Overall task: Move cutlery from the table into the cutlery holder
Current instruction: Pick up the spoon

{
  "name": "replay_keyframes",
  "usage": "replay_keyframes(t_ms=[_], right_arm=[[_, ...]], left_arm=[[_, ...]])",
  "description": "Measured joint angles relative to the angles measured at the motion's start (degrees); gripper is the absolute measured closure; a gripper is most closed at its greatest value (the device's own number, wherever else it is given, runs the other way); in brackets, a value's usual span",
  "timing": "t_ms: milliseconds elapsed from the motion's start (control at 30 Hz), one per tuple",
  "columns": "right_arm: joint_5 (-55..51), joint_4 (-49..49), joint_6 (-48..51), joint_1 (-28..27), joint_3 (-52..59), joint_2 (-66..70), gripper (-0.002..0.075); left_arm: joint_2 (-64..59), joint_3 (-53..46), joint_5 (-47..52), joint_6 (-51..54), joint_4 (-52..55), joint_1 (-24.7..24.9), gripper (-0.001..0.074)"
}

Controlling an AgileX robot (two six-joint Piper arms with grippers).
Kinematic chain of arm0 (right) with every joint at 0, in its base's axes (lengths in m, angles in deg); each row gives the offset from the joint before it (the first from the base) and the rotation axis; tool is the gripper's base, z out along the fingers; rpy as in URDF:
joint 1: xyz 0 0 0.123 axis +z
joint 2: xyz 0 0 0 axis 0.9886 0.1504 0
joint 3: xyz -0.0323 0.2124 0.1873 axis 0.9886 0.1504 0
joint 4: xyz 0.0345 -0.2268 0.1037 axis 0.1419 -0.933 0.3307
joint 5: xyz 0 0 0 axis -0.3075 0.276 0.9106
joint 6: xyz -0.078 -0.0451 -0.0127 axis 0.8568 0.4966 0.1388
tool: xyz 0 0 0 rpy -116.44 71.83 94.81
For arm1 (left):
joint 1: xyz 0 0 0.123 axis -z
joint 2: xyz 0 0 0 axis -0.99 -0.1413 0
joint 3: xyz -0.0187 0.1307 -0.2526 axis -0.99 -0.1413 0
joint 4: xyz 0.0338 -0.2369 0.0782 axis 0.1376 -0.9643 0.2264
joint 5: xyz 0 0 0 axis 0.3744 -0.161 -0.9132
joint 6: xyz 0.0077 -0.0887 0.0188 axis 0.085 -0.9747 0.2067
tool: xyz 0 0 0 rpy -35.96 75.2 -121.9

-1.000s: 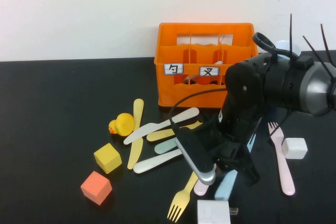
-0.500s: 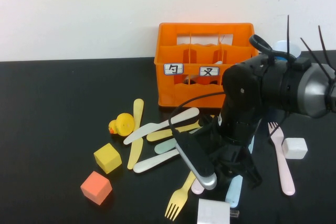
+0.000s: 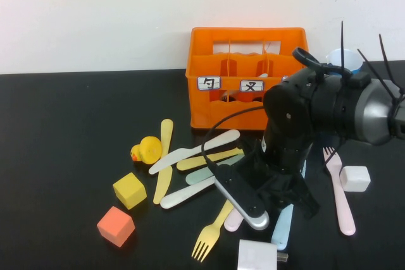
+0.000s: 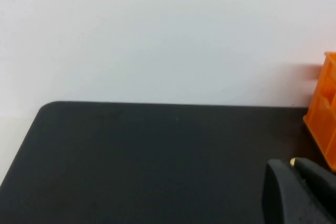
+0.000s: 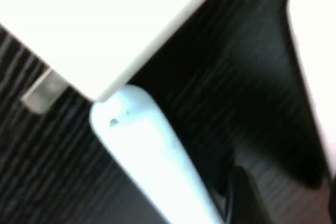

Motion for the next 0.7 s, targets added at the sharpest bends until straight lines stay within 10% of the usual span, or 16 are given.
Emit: replay_keyframes(t_ms=[700], right_arm=[[-1.9,-1.2,1.2,3.5,-0.6,1.0,0.0393]], left_arm=[[1.8,-0.1,0.3,0.4,0.0,0.0,0.0735]])
